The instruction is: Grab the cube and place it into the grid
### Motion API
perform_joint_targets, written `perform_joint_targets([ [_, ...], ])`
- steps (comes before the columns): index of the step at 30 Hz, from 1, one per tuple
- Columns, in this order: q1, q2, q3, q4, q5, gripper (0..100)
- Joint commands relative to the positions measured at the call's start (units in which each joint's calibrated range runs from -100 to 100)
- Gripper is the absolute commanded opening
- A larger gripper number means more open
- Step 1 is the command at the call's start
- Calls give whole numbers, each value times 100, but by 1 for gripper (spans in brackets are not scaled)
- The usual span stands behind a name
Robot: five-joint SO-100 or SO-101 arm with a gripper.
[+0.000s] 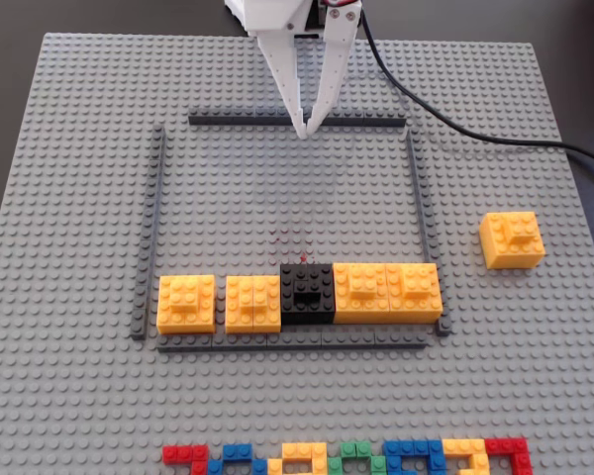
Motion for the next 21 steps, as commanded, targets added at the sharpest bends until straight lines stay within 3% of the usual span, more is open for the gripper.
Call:
perform_joint_targets([
  [1,-62,-212,26,-101,5,0],
  [21,-379,1559,-2720,197,-15,0],
])
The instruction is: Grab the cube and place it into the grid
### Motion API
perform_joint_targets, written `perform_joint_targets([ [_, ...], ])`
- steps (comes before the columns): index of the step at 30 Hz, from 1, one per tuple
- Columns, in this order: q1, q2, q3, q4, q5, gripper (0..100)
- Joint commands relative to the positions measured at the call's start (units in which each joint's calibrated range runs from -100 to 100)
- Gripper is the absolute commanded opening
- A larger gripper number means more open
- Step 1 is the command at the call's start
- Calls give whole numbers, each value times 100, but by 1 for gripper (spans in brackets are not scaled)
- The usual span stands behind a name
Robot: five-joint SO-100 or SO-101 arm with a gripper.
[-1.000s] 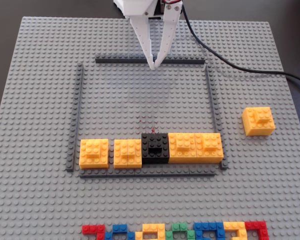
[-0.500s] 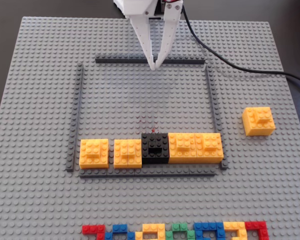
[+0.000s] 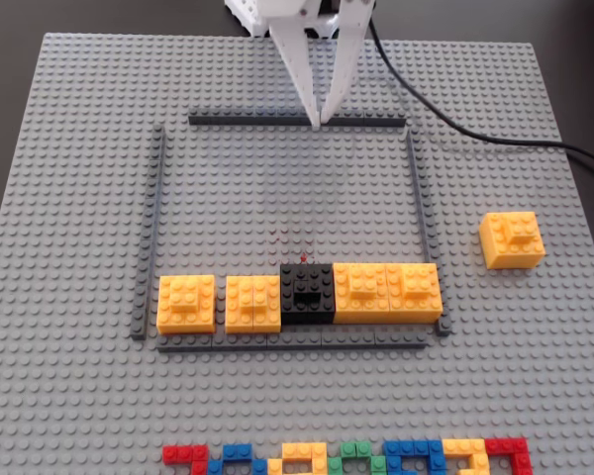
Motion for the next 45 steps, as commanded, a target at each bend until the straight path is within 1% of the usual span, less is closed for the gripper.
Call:
perform_joint_targets([
  [1,-153,730,-1473,158,-34,0],
  [9,-713,1900,-3023,505,-234,0],
  [17,-993,3258,-4246,515,-420,0],
  [26,-1597,4789,-5443,476,-615,0],
  [32,-1818,5760,-6032,339,-742,0],
  [38,-2090,7059,-7101,476,-918,0],
  [45,-2186,8280,-8188,515,-913,0],
])
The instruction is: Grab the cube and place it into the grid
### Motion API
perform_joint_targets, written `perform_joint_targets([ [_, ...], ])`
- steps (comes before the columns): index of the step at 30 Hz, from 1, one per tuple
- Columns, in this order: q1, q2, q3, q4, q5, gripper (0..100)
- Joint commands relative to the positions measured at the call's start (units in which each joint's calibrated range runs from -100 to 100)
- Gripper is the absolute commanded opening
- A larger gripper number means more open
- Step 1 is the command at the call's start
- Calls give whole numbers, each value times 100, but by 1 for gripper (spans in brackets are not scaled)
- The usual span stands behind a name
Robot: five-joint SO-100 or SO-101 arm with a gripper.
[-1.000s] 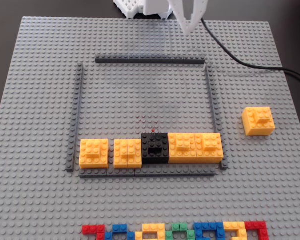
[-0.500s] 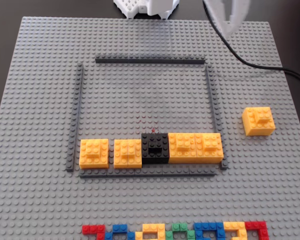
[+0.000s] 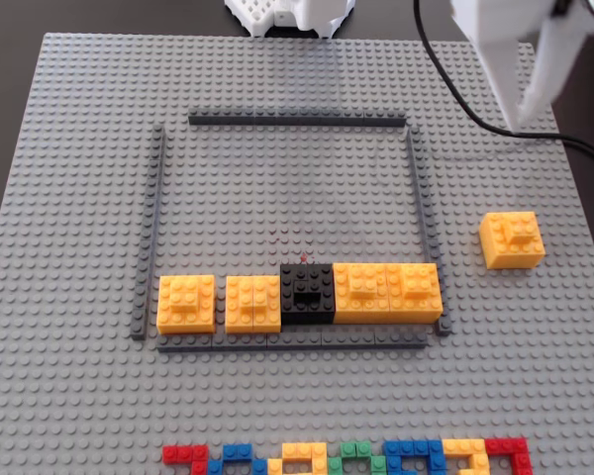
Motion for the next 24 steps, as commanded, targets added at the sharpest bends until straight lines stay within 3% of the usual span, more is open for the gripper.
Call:
perform_joint_targets([
  [1,-57,521,-1113,31,34,0],
  [6,-5,1295,-1729,129,73,1],
  [12,31,1931,-2119,129,20,16],
  [24,171,2352,-2291,188,54,25],
])
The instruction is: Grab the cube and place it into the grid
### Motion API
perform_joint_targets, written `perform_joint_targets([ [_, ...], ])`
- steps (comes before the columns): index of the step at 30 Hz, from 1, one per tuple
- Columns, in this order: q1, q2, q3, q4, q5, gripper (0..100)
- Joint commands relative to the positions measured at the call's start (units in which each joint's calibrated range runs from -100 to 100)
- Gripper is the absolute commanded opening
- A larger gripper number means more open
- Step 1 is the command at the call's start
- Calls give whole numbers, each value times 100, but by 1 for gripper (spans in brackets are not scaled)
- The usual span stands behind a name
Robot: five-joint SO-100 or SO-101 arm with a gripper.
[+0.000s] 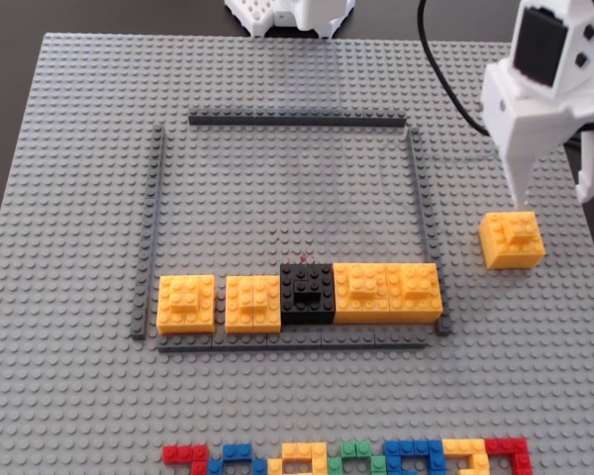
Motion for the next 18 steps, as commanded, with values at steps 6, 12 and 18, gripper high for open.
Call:
perform_joint_targets([
  [6,209,-167,-411,41,34,28],
  [12,209,-64,-384,-17,20,28],
  [18,172,125,-438,-56,-5,28],
])
